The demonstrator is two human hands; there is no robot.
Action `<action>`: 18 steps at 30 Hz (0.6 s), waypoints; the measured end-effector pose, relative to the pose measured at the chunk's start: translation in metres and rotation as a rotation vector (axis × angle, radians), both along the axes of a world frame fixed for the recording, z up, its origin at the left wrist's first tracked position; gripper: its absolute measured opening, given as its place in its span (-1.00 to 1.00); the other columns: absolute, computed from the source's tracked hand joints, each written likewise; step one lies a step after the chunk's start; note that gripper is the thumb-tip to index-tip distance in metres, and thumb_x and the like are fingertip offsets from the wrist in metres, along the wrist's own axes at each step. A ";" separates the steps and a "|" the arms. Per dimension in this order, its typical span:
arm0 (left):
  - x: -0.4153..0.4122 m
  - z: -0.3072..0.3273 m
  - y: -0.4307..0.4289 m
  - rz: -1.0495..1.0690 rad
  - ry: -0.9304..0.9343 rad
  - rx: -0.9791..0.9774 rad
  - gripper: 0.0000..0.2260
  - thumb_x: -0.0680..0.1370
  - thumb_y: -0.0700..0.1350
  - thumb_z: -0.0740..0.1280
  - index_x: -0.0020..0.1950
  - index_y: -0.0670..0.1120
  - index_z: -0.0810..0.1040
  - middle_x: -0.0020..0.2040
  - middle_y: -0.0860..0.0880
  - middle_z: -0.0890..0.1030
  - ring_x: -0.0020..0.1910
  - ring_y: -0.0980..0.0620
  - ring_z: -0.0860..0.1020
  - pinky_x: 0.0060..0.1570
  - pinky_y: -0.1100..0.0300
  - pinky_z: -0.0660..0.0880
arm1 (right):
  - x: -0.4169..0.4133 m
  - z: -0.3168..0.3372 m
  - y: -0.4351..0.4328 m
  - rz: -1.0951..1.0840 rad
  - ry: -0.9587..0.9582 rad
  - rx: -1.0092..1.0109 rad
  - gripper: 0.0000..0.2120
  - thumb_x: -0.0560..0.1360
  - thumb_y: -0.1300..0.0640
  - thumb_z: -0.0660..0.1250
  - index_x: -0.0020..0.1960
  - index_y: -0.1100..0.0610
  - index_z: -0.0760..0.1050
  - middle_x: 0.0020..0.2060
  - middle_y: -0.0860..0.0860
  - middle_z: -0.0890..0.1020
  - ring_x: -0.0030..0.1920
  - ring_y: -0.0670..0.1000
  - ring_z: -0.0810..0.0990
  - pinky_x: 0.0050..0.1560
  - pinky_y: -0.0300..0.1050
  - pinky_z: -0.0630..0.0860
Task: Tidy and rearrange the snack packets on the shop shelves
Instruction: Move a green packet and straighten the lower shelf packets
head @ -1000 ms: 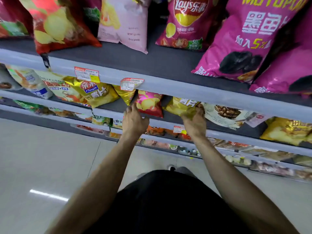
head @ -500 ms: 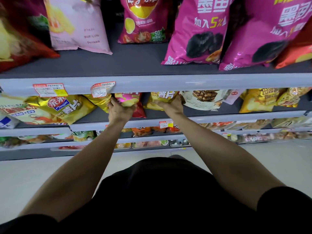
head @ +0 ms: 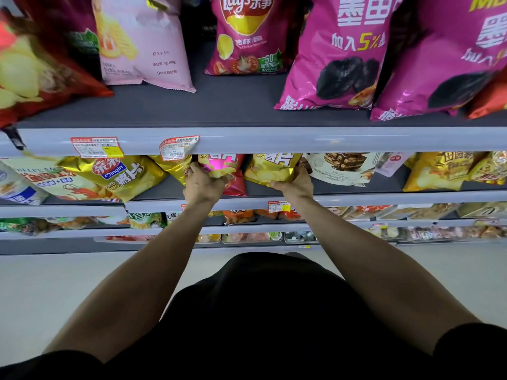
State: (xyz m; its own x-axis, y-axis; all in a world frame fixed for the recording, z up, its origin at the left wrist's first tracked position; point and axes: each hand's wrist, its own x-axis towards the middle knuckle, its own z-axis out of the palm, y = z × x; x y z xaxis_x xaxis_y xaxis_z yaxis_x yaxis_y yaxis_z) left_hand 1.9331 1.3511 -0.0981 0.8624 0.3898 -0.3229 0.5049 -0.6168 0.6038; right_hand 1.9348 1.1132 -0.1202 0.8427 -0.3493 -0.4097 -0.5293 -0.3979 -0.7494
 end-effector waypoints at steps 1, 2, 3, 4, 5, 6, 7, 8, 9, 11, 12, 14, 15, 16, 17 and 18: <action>-0.003 0.001 0.000 0.007 -0.017 0.008 -0.12 0.42 0.28 0.56 0.52 -0.14 0.26 0.44 -0.16 0.49 0.40 -0.30 0.49 0.32 -0.26 0.48 | 0.000 0.000 -0.001 -0.006 -0.002 -0.005 -0.31 0.33 0.03 0.68 0.37 0.10 0.46 0.22 0.04 0.67 0.23 0.12 0.63 0.18 -0.12 0.53; -0.006 0.002 0.001 0.014 -0.038 0.018 -0.13 0.42 0.28 0.55 0.51 -0.15 0.27 0.43 -0.16 0.51 0.38 -0.30 0.50 0.31 -0.26 0.48 | 0.000 -0.001 -0.003 -0.013 -0.007 -0.009 -0.33 0.34 0.05 0.68 0.35 0.10 0.47 0.20 0.04 0.68 0.22 0.11 0.64 0.15 -0.13 0.53; -0.009 0.003 0.002 0.019 -0.060 0.027 -0.15 0.42 0.28 0.55 0.50 -0.15 0.29 0.41 -0.16 0.53 0.36 -0.31 0.51 0.31 -0.26 0.48 | -0.001 -0.002 -0.005 -0.019 -0.016 -0.013 -0.34 0.34 0.07 0.68 0.34 0.09 0.49 0.18 0.03 0.69 0.21 0.09 0.65 0.15 -0.14 0.53; -0.012 0.005 0.004 0.022 -0.082 0.031 -0.17 0.42 0.27 0.55 0.48 -0.16 0.31 0.39 -0.17 0.54 0.35 -0.32 0.52 0.30 -0.26 0.48 | -0.001 -0.002 -0.008 -0.017 -0.018 -0.021 -0.35 0.34 0.07 0.68 0.34 0.08 0.50 0.18 0.03 0.70 0.21 0.08 0.65 0.17 -0.13 0.54; -0.016 0.008 0.006 0.024 -0.098 0.028 -0.19 0.43 0.26 0.56 0.46 -0.16 0.33 0.37 -0.17 0.55 0.34 -0.32 0.52 0.30 -0.25 0.48 | -0.001 -0.002 -0.012 -0.001 -0.015 -0.033 -0.37 0.34 0.08 0.68 0.34 0.07 0.52 0.17 0.02 0.71 0.20 0.06 0.66 0.19 -0.13 0.55; -0.020 0.010 0.008 0.024 -0.107 0.024 -0.21 0.43 0.25 0.56 0.45 -0.15 0.34 0.36 -0.17 0.56 0.33 -0.31 0.52 0.30 -0.25 0.48 | -0.002 -0.002 -0.016 0.028 -0.021 -0.044 -0.40 0.34 0.09 0.67 0.33 0.06 0.56 0.16 0.01 0.72 0.19 0.05 0.66 0.20 -0.13 0.56; -0.025 0.012 0.012 0.025 -0.113 0.021 -0.22 0.42 0.25 0.56 0.44 -0.14 0.35 0.34 -0.16 0.57 0.32 -0.30 0.53 0.30 -0.25 0.49 | -0.002 -0.002 -0.020 0.060 -0.024 -0.053 -0.45 0.35 0.11 0.66 0.30 0.05 0.60 0.15 0.01 0.73 0.18 0.04 0.67 0.19 -0.14 0.56; -0.030 0.012 0.016 0.026 -0.118 0.018 -0.23 0.42 0.25 0.56 0.42 -0.13 0.36 0.33 -0.15 0.57 0.31 -0.28 0.53 0.29 -0.25 0.50 | -0.002 -0.001 -0.023 0.084 -0.030 -0.053 -0.48 0.36 0.13 0.66 0.28 0.06 0.63 0.13 0.01 0.73 0.15 0.03 0.68 0.18 -0.15 0.56; -0.036 0.013 0.019 0.029 -0.123 0.012 -0.24 0.41 0.25 0.57 0.41 -0.12 0.37 0.32 -0.14 0.58 0.30 -0.26 0.54 0.28 -0.24 0.51 | -0.002 0.000 -0.024 0.095 -0.036 -0.049 -0.51 0.36 0.17 0.65 0.27 0.07 0.64 0.12 0.01 0.74 0.13 0.01 0.68 0.15 -0.18 0.56; -0.048 0.013 0.027 0.039 -0.128 -0.014 -0.27 0.42 0.23 0.57 0.40 -0.10 0.37 0.30 -0.11 0.58 0.27 -0.22 0.57 0.25 -0.22 0.55 | -0.001 0.000 -0.025 0.105 -0.046 -0.031 -0.54 0.36 0.22 0.64 0.23 0.08 0.66 0.09 0.00 0.74 0.09 0.00 0.68 0.09 -0.23 0.53; -0.056 0.014 0.030 0.047 -0.130 -0.025 -0.28 0.42 0.22 0.58 0.40 -0.08 0.37 0.30 -0.10 0.59 0.25 -0.20 0.58 0.23 -0.20 0.57 | -0.001 -0.001 -0.023 0.124 -0.044 -0.029 -0.56 0.36 0.23 0.64 0.21 0.08 0.67 0.07 -0.01 0.73 0.08 -0.01 0.67 0.07 -0.24 0.52; -0.071 0.014 0.036 0.075 -0.129 -0.039 -0.30 0.43 0.19 0.58 0.40 -0.08 0.37 0.27 -0.10 0.60 0.21 -0.17 0.60 0.17 -0.17 0.59 | -0.001 -0.004 -0.016 0.183 -0.033 -0.041 -0.60 0.37 0.23 0.64 0.18 0.09 0.67 0.07 0.00 0.73 0.06 -0.01 0.66 0.09 -0.21 0.54; -0.079 0.014 0.040 0.089 -0.130 -0.043 -0.30 0.43 0.19 0.58 0.40 -0.08 0.37 0.26 -0.10 0.61 0.19 -0.16 0.61 0.15 -0.16 0.60 | -0.001 -0.005 -0.011 0.205 -0.030 -0.047 -0.61 0.37 0.23 0.63 0.17 0.10 0.67 0.07 0.01 0.73 0.06 -0.01 0.66 0.11 -0.17 0.57; -0.087 0.014 0.044 0.100 -0.137 -0.046 -0.30 0.43 0.19 0.58 0.39 -0.08 0.37 0.24 -0.09 0.62 0.18 -0.15 0.62 0.14 -0.16 0.61 | -0.001 -0.006 -0.006 0.221 -0.033 -0.046 -0.63 0.38 0.24 0.62 0.16 0.11 0.68 0.07 0.03 0.73 0.06 0.00 0.66 0.13 -0.14 0.59; -0.094 0.014 0.048 0.108 -0.148 -0.045 -0.31 0.43 0.19 0.59 0.39 -0.07 0.37 0.24 -0.08 0.62 0.17 -0.15 0.62 0.12 -0.14 0.61 | 0.000 -0.005 0.000 0.236 -0.042 -0.037 -0.65 0.39 0.25 0.61 0.16 0.12 0.68 0.06 0.03 0.74 0.05 -0.01 0.66 0.15 -0.11 0.60; -0.102 0.014 0.053 0.114 -0.160 -0.040 -0.31 0.43 0.18 0.59 0.40 -0.07 0.38 0.24 -0.08 0.63 0.17 -0.14 0.62 0.10 -0.10 0.59 | 0.000 -0.005 0.008 0.255 -0.054 -0.034 -0.67 0.39 0.25 0.60 0.14 0.13 0.69 0.05 0.04 0.74 0.04 -0.03 0.65 0.16 -0.09 0.60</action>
State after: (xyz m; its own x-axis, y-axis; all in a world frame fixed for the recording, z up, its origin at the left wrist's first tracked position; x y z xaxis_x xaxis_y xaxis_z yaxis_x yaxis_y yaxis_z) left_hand 1.8306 1.4042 -0.0837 0.8549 0.4777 -0.2025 0.4659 -0.5350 0.7048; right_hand 1.9351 1.1210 -0.1254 0.9257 -0.1356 -0.3532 -0.3681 -0.5384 -0.7580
